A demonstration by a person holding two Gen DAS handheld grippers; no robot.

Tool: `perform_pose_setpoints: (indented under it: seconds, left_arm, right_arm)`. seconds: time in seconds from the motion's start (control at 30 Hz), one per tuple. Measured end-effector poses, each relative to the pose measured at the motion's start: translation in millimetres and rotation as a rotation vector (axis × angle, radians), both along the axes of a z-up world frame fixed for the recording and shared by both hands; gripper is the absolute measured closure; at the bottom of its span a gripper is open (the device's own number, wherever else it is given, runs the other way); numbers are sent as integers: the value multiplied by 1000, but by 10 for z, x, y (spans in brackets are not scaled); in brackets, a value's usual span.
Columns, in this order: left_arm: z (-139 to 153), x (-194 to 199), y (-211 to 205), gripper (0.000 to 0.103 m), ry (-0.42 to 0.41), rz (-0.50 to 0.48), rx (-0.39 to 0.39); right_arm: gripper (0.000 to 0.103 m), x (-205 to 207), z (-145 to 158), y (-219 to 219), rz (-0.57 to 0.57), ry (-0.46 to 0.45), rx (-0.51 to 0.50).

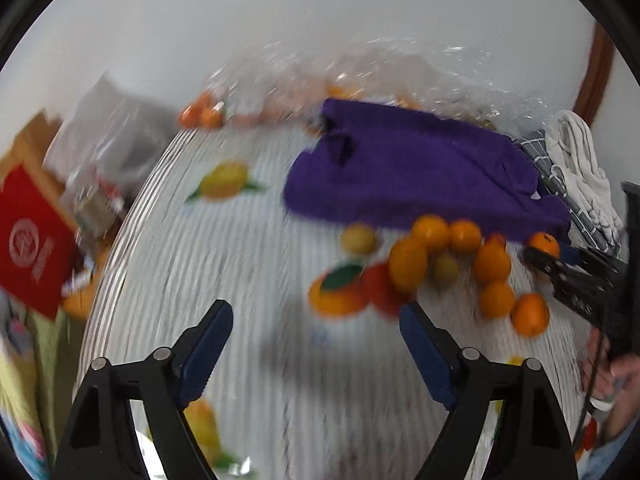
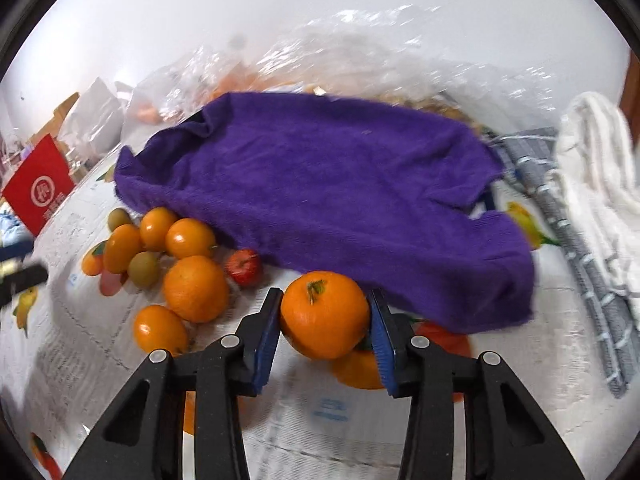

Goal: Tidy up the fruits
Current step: 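Lower both tools toward the fruit pile and close the right tool on a large orange, then grasp a small yellow-brown fruit with the left tool while the right holds the orange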

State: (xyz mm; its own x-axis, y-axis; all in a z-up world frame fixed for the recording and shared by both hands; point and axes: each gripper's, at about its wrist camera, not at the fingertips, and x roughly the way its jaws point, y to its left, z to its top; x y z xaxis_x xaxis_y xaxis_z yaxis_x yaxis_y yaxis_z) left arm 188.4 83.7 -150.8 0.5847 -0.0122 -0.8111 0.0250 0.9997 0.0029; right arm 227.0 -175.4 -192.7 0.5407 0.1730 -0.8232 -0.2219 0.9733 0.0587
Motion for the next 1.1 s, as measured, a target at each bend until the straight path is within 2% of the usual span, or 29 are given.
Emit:
perform_pose_setpoints:
  seconds: [0.1,0.23,0.3,0.43,0.53,0.63,0.73,0.9,1.1]
  left_arm:
    - [-99,212,-60,42,18,8,51]
    - [-278,408,-101,49,61,-37,-2]
    - [-347,461,-125,50,65,-52,-21]
    - [-411,494,-207,52,19,-56,10]
    - [-422,520,-130,54,-5,-29,-38]
    - [-427,534,-85,61,-26,-38,-68]
    - [-421,541,-129,76,-33,-68,-78]
    - [-383,504,-130,77,-61,-67,-72]
    - [-233,357,-36,77,-178,-21,-93]
  right_arm:
    - [61,-35,36,-149,-35,-25,-26]
    - [61,-31,29,-317,-70,-31,-13]
    - [61,20,-25,-404,-100,5,19]
    - [61,52,-59,-433,-114,15,49]
    - [61,60,-66,-415,-115,17,38]
    - [60,77,-98,-407,-123,33,18]
    - [60,72,-98,-411,-125,25,20]
    - [61,62,-78,-403,-112,4,27]
    - [61,24,5,-428,-93,-25,76]
